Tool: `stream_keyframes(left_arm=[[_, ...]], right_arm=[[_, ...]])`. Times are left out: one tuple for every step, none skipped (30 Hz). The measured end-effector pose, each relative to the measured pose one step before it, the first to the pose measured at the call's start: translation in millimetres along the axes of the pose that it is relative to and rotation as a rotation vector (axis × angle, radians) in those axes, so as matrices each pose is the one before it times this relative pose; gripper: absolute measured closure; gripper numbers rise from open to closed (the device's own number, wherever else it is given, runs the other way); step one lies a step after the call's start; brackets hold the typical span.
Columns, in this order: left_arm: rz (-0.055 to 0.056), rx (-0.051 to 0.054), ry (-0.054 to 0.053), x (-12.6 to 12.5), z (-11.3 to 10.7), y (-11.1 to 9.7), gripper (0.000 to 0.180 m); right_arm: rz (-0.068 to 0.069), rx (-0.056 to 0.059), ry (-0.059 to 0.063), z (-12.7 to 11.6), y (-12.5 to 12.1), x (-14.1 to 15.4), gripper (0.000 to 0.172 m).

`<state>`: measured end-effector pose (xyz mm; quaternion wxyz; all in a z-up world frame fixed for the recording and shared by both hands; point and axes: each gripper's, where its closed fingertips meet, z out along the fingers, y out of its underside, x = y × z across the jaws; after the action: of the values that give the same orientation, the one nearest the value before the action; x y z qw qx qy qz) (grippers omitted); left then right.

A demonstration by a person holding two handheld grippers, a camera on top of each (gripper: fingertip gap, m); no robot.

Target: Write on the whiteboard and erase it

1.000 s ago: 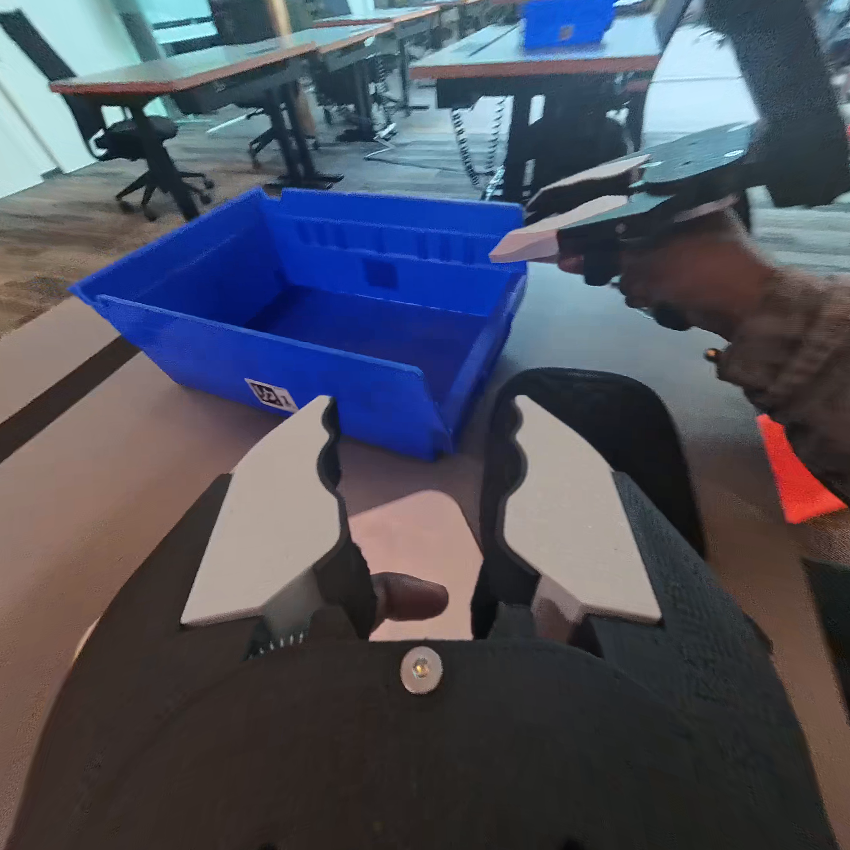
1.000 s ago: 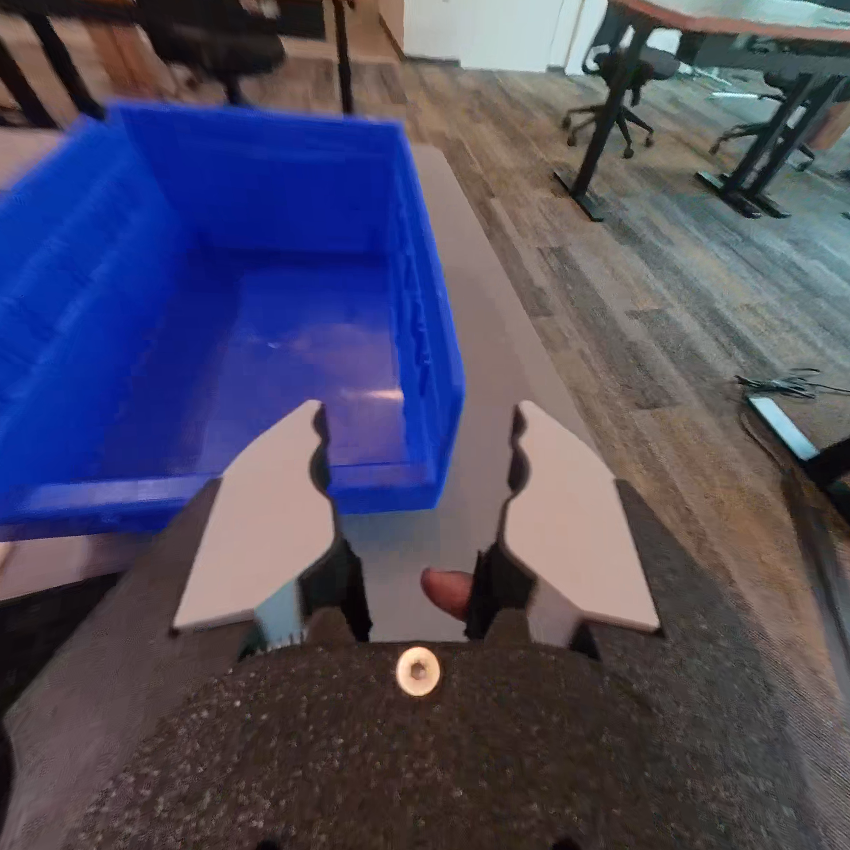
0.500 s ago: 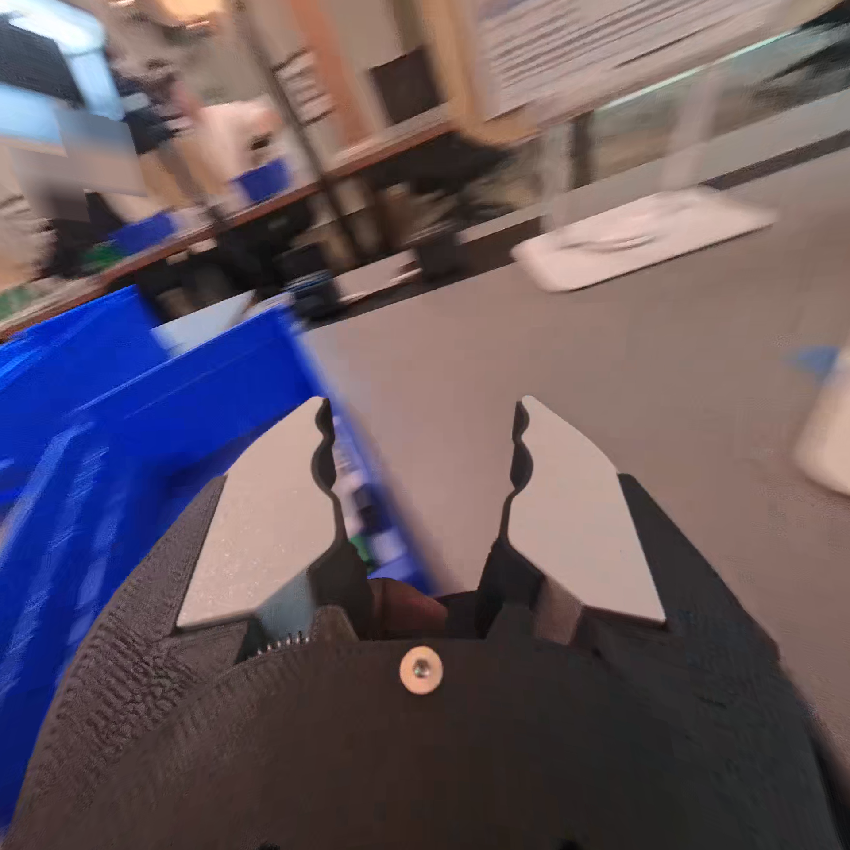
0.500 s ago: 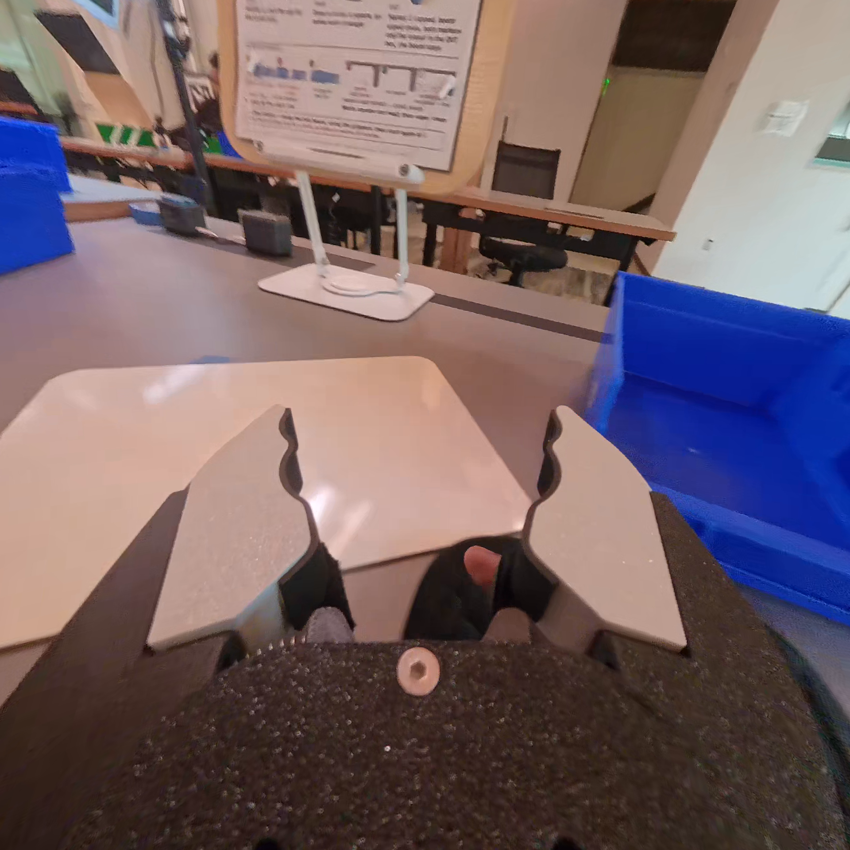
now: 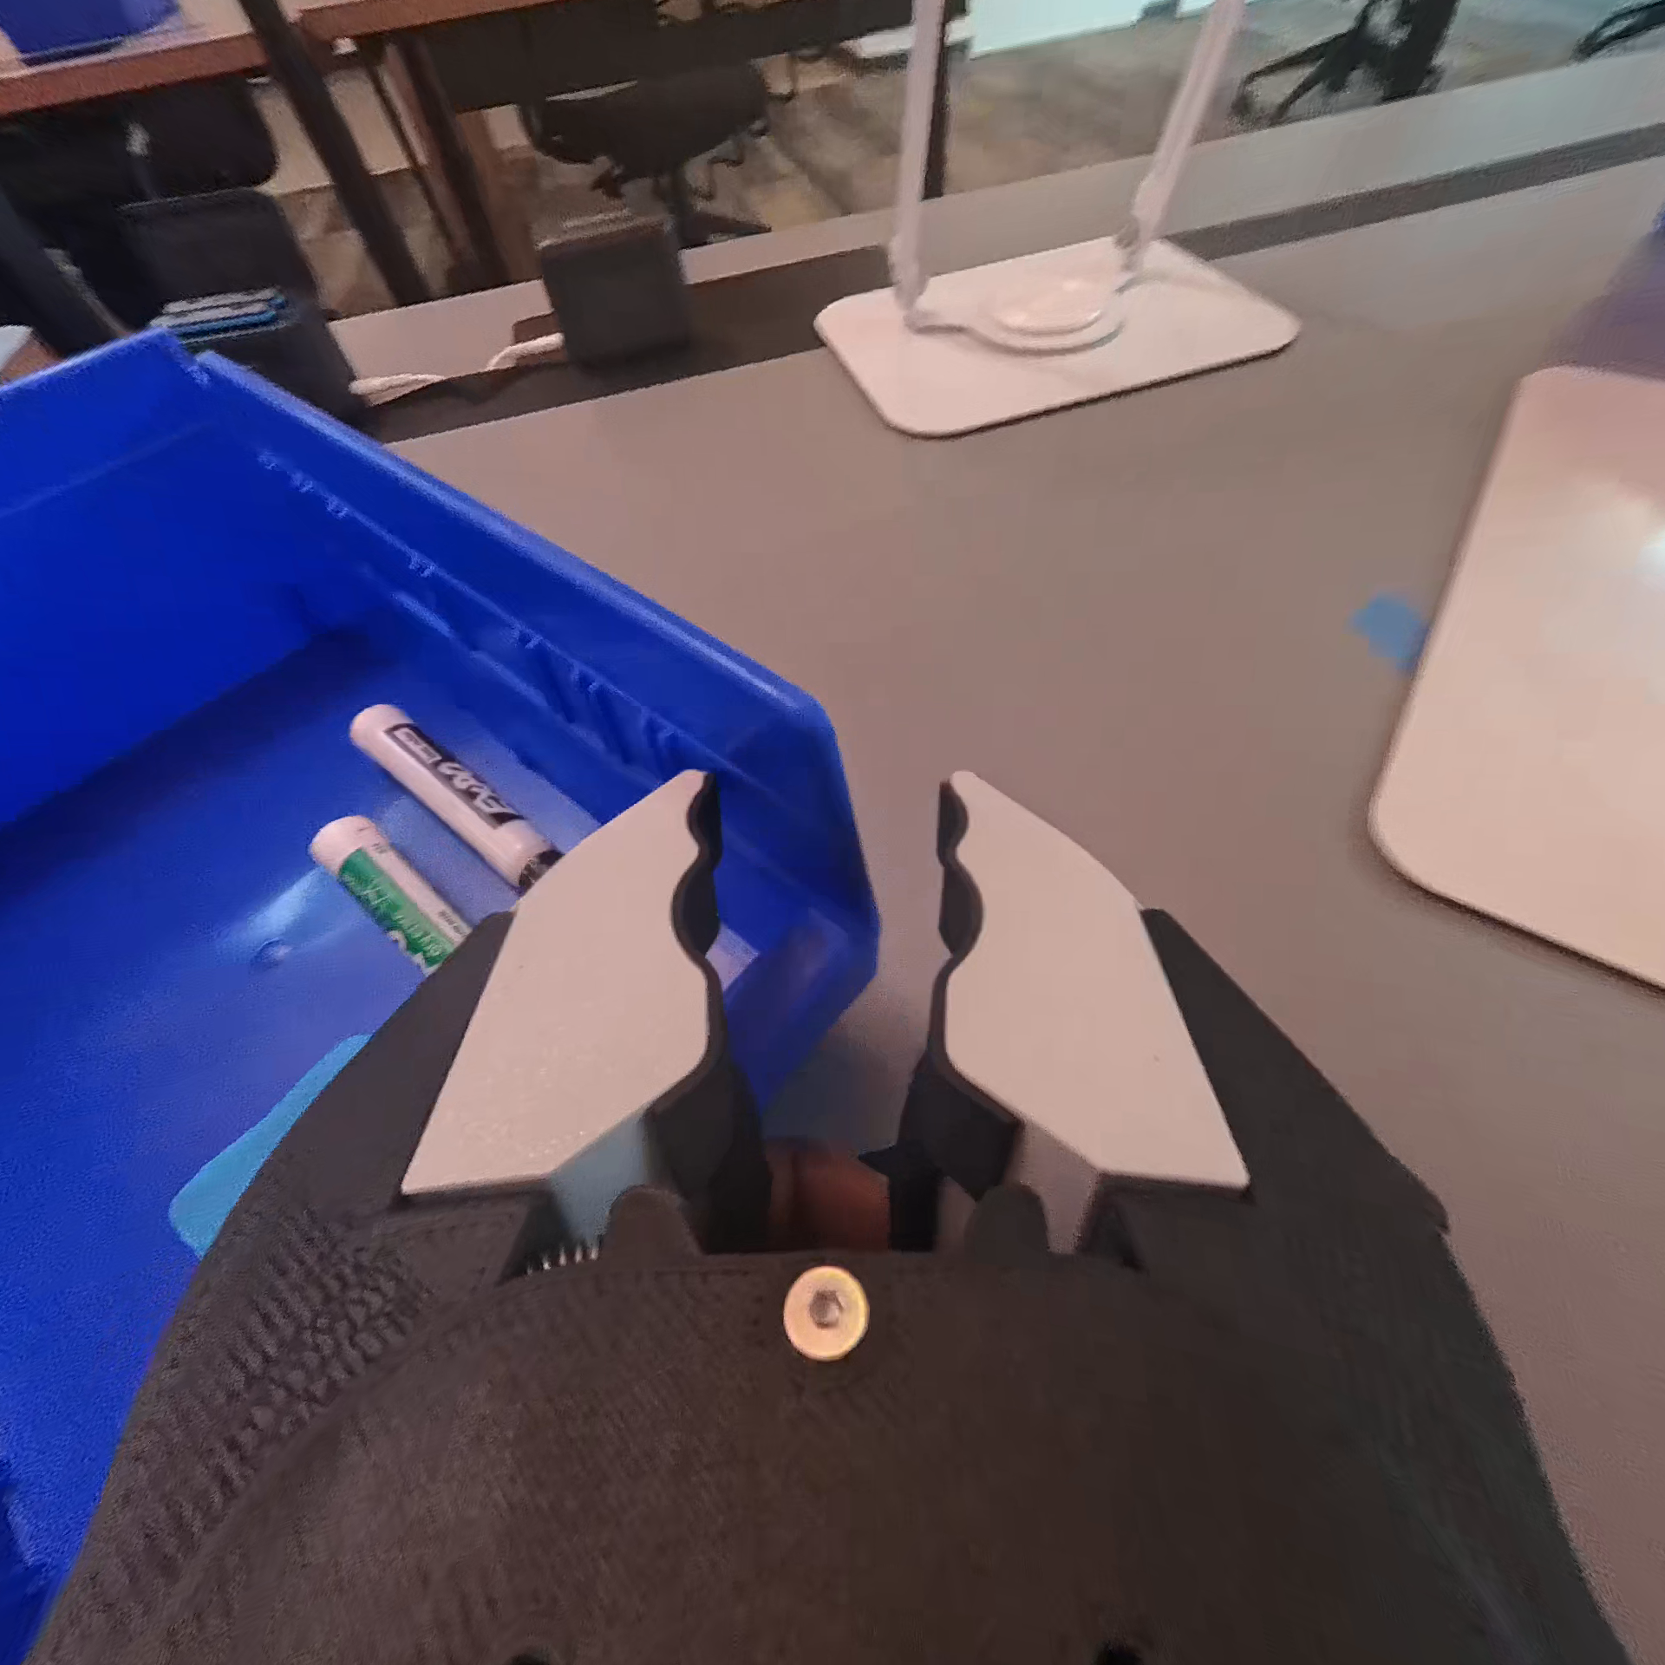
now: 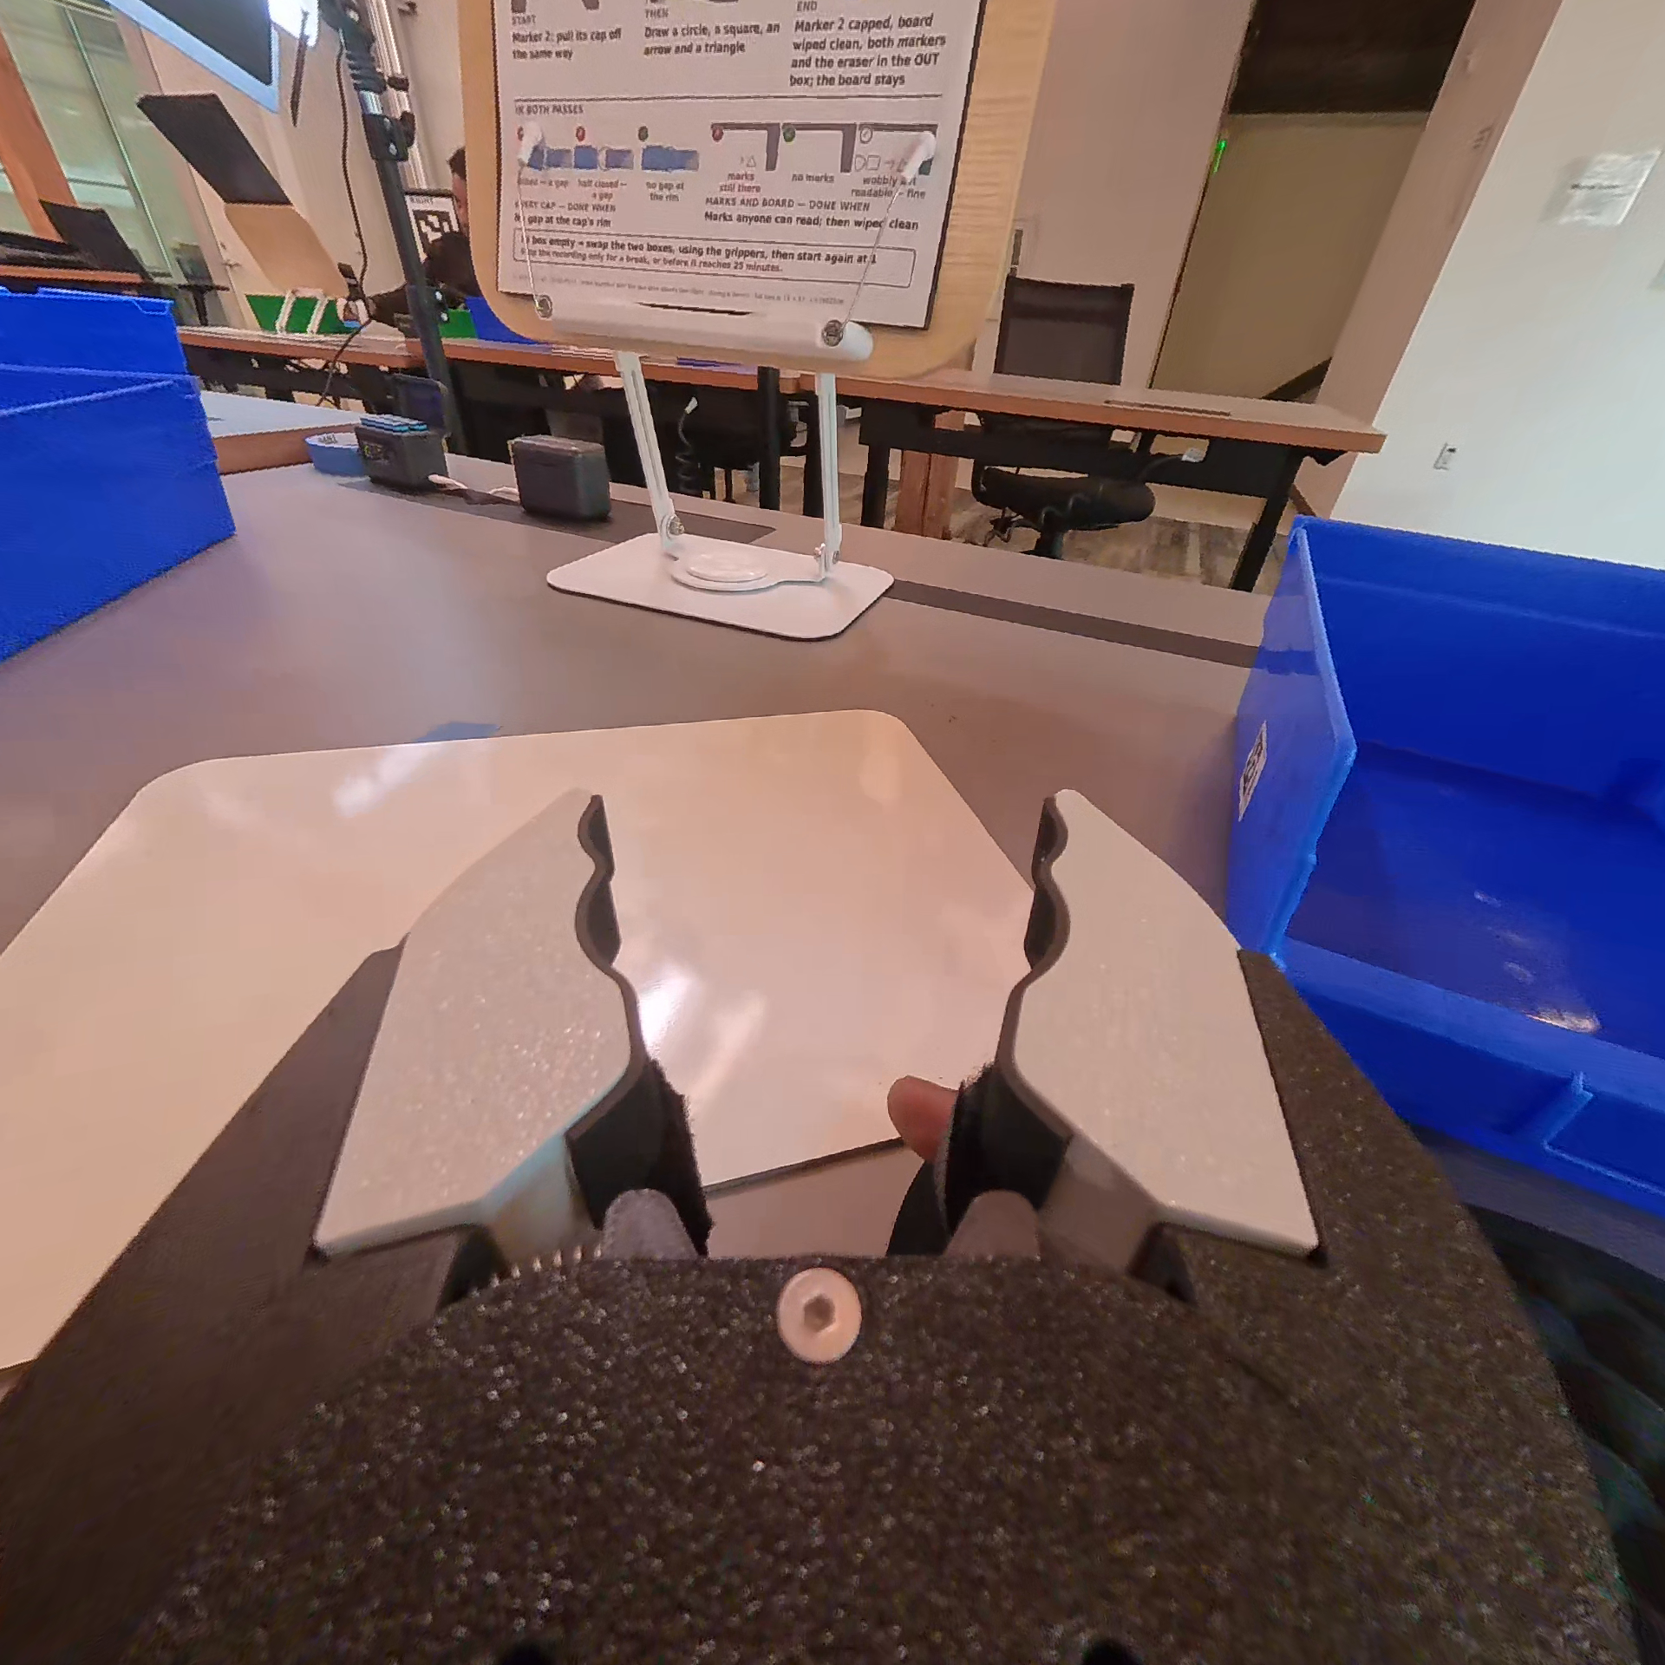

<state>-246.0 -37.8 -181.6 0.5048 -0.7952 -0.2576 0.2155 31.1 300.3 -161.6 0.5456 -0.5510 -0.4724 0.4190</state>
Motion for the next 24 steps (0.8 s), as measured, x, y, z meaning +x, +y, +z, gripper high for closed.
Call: stream_keyframes(left_arm=[[-0.0278, 0.0255, 0.0272, 1.97, -3.67, -6.01, 0.132], [-0.0293, 0.0315, 0.0058, -2.86, -4.85, -7.62, 0.131], [-0.0194, 0.0256, -0.0157, -7.48, -5.33, -7.63, 0.131], [-0.0091, 0.0170, -0.0349, -11.44, -4.78, -7.03, 0.131], [0.0003, 0.0080, -0.0402, -13.15, -3.62, -5.56, 0.131], [0.0025, -0.0066, -0.0299, -12.35, -1.97, -3.25, 0.131], [-0.0018, -0.0241, -0.0200, -10.96, -0.45, -1.14, 0.131], [0.0001, -0.0258, -0.0104, -9.13, 0.85, -1.14, 0.129], [-0.0011, -0.0081, -0.0077, -7.95, 2.39, -3.09, 0.129], [-0.0045, -0.0023, 0.0079, -4.85, 4.29, -3.49, 0.131], [-0.0040, -0.0279, 0.0307, -0.50, 6.23, -0.09, 0.135], [0.0060, -0.0587, 0.0462, 2.39, 7.30, 3.81, 0.137], [0.0034, -0.0549, 0.0375, 1.20, 7.91, 3.68, 0.138], [-0.0089, -0.0365, 0.0189, -1.49, 8.36, 1.86, 0.139], [-0.0102, -0.0353, 0.0208, -1.04, 9.18, 2.34, 0.141], [-0.0037, -0.0456, 0.0330, 0.66, 9.73, 4.38, 0.144], [-0.0043, -0.0493, 0.0073, -2.84, 9.74, 5.42, 0.146], [0.0014, -0.0452, -0.0216, -6.49, 8.53, 5.41, 0.148], [0.0150, -0.0560, -0.0029, -2.67, 7.63, 7.47, 0.147], [0.0089, -0.0366, -0.0220, -4.07, 6.43, 5.33, 0.149], [0.0125, -0.0217, -0.0235, -3.10, 5.44, 3.64, 0.149], [0.0153, -0.0237, -0.0113, -0.71, 5.00, 4.39, 0.149], [0.0111, -0.0238, -0.0140, -0.56, 4.77, 4.48, 0.149], [0.0121, -0.0232, -0.0131, -0.35, 4.69, 4.68, 0.148]], right_arm=[[0.0045, 0.0046, -0.0011, -0.35, -0.53, 0.19, 0.081], [0.0066, 0.0062, -0.0010, -0.47, -0.61, 0.40, 0.081], [0.0086, 0.0079, -0.0003, -0.59, -0.82, 0.71, 0.082], [0.0108, 0.0094, -0.0007, -0.62, -1.02, 0.83, 0.082], [0.0119, 0.0102, -0.0016, -0.63, -1.06, 0.76, 0.083], [0.0113, 0.0108, -0.0026, -0.92, -1.27, 0.64, 0.084], [0.0105, 0.0119, -0.0026, -0.98, -1.35, 0.52, 0.085], [0.0097, 0.0139, -0.0012, -1.19, -1.54, 0.61, 0.086], [0.0083, 0.0159, 0.0007, -1.38, -1.85, 0.82, 0.087], [0.0078, 0.0171, 0.0018, -1.44, -1.97, 0.83, 0.088], [0.0086, 0.0175, 0.0020, -1.40, -2.07, 0.90, 0.090], [0.0095, 0.0168, 0.0027, -1.32, -1.93, 1.12, 0.092], [0.0088, 0.0149, 0.0039, -1.19, -1.70, 1.08, 0.093], [0.0053, 0.0129, 0.0018, -1.02, -1.43, 0.59, 0.094], [0.0010, 0.0105, -0.0007, -0.89, -1.26, -0.01, 0.095], [-0.0016, 0.0074, 0.0002, -0.67, -0.89, -0.11, 0.096], [-0.0020, 0.0045, 0.0006, -0.37, -0.46, -0.04, 0.096], [-0.0007, 0.0020, -0.0001, -0.07, -0.29, -0.02, 0.097], [0.0005, -0.0002, 0.0001, 0.00, 0.03, 0.08, 0.097], [0.0003, -0.0013, 0.0004, 0.12, 0.20, 0.08, 0.097], [-0.0004, -0.0012, 0.0002, 0.21, 0.20, -0.01, 0.097], [-0.0009, -0.0007, -0.0001, 0.04, 0.01, -0.07, 0.097], [-0.0010, -0.0007, 0.0004, 0.12, 0.13, -0.01, 0.098], [-0.0006, -0.0011, 0.0005, 0.10, 0.17, -0.03, 0.098]])
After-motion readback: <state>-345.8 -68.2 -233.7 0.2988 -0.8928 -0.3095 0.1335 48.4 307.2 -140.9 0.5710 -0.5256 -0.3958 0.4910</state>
